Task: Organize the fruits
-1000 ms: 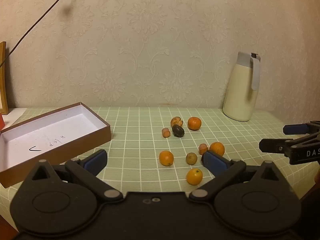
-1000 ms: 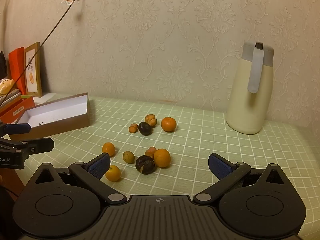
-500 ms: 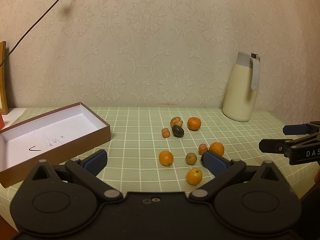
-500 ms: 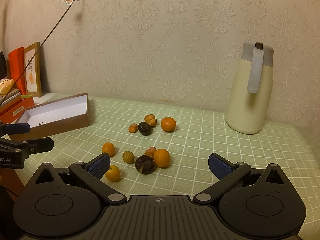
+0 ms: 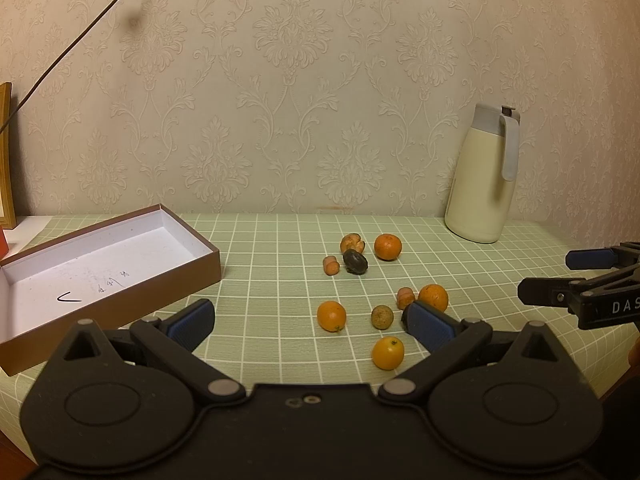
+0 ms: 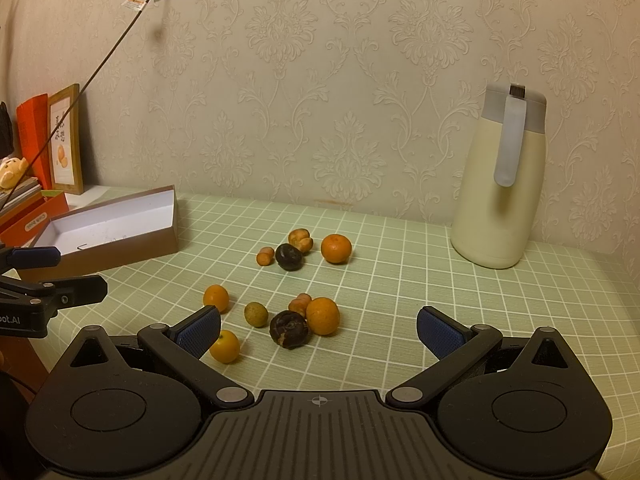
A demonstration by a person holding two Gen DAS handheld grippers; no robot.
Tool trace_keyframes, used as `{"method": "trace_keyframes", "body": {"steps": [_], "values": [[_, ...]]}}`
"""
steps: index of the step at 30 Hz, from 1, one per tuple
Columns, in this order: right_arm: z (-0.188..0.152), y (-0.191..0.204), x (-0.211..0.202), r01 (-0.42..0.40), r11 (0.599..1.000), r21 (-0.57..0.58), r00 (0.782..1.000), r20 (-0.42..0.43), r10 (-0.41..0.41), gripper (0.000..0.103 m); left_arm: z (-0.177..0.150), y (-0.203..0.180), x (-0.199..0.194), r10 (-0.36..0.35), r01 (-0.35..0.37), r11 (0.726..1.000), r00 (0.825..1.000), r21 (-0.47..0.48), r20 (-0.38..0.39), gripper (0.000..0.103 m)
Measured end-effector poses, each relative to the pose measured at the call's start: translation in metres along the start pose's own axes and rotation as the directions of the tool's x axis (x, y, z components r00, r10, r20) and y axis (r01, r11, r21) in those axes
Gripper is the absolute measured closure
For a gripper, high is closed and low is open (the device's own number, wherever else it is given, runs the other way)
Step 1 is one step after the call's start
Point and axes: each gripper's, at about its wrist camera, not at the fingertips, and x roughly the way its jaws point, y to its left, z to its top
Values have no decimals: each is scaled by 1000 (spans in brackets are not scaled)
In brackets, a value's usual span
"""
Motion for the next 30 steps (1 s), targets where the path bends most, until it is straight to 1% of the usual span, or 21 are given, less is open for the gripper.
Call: {"method": "trace_keyframes", "body": {"steps": [30], "values": [[1, 0, 0, 1, 1000, -1, 1000, 0, -1, 0, -2, -5, 1, -1, 1, 1000, 1000, 0, -1, 6]]}}
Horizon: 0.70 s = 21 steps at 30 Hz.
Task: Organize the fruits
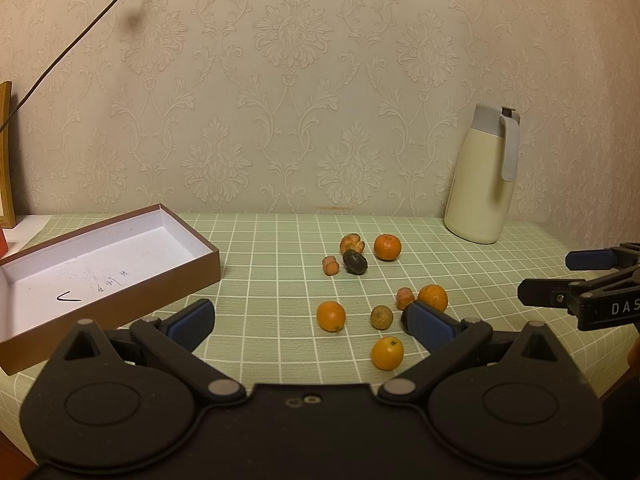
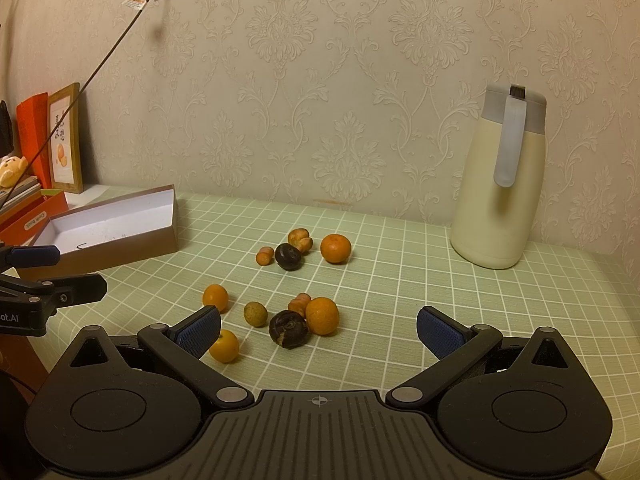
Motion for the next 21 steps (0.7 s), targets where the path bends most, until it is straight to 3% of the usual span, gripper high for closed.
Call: {"method": "trace_keyframes", "body": {"steps": [21], "values": [[0, 0, 0, 1, 1000, -1, 1000, -1, -1, 0, 0, 2, -1, -1, 1, 1000, 1000, 0, -1, 6]]}}
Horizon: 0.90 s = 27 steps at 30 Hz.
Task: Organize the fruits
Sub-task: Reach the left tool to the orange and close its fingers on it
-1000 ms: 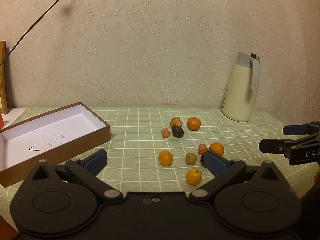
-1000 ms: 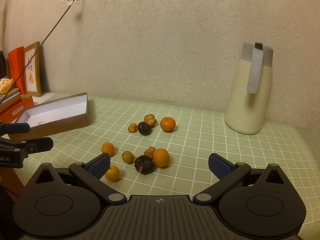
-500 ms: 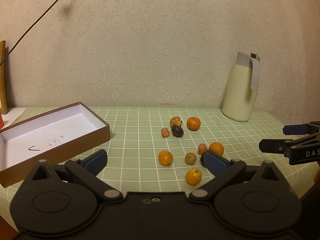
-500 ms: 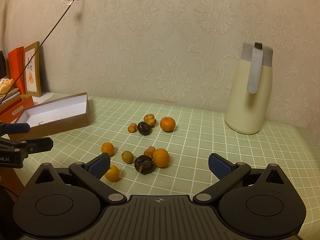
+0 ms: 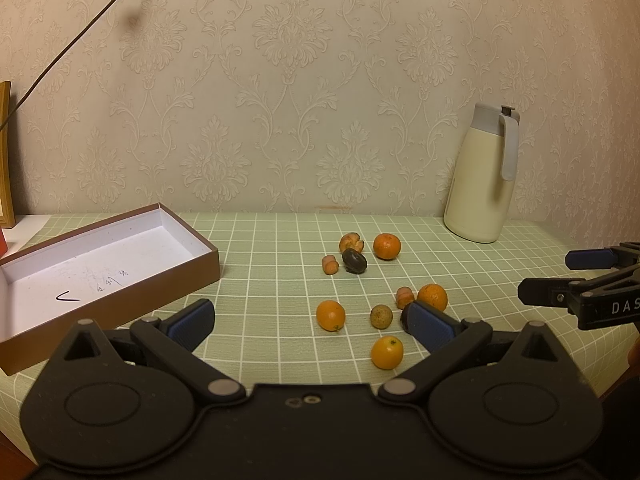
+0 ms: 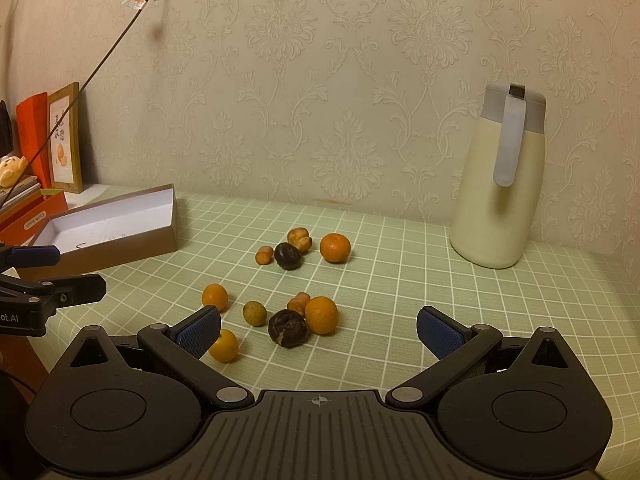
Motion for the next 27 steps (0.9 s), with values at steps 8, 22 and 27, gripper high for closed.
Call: {"method": "trace_keyframes", "body": {"steps": [8, 22, 27], "values": [[-2, -1, 0, 3, 1000, 7, 1000, 4, -3, 0, 1, -3, 7, -3, 3, 1000, 1000, 6, -27, 6], [-2, -32, 33, 94, 993, 70, 995, -29, -92, 0, -10, -6, 89, -10, 4, 999, 987, -40, -158, 62], [1, -43, 59, 117, 990, 79, 992, -47, -113, 0, -7, -11, 109, -6, 1, 999, 988, -36, -155, 59]]}}
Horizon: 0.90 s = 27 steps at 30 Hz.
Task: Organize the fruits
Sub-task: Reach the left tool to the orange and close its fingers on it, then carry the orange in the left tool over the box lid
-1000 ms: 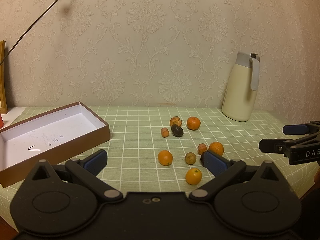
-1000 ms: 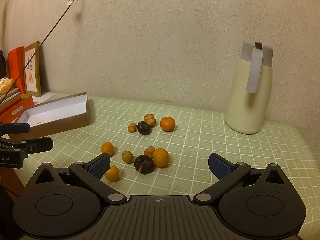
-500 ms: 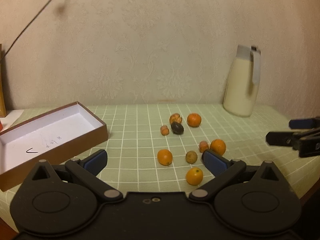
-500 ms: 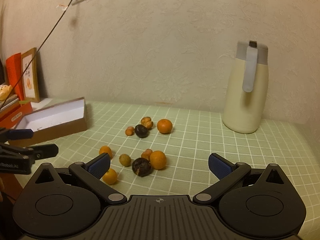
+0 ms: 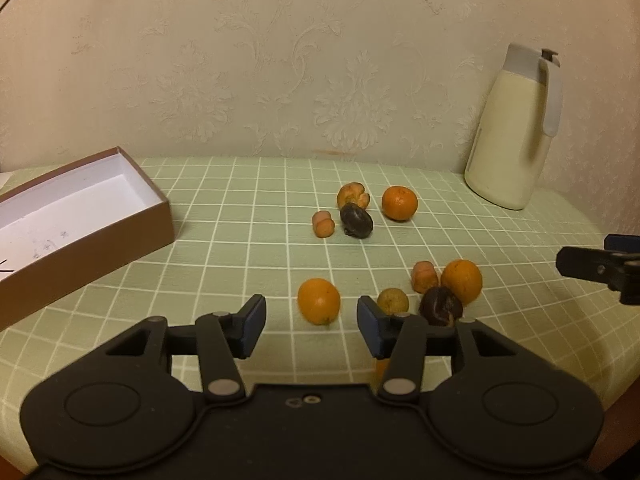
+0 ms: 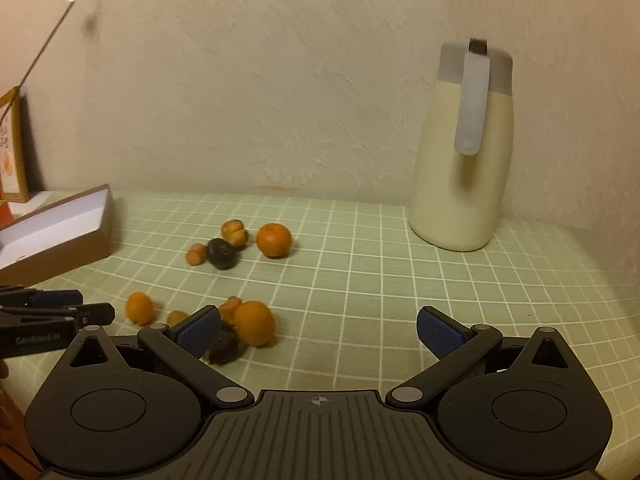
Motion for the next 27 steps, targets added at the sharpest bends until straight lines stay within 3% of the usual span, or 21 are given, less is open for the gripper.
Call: {"method": "trace_keyframes", "body": {"steps": [13, 19, 20, 27], "values": [[0, -11, 57, 43, 999, 13, 995, -94, -42, 0, 1, -8, 46, 35, -35, 999, 997, 3, -67, 62], [0, -10, 70, 27, 1000, 10, 992, -121, -25, 0, 0, -13, 55, 63, -62, 998, 996, 17, -68, 71], [0, -10, 70, 27, 1000, 10, 992, -120, -26, 0, 0, -12, 55, 64, -64, 998, 996, 14, -63, 82], [1, -16, 64, 9, 999, 52, 994, -107, -4, 0, 1, -3, 43, 60, -60, 998, 997, -14, -53, 82]]}}
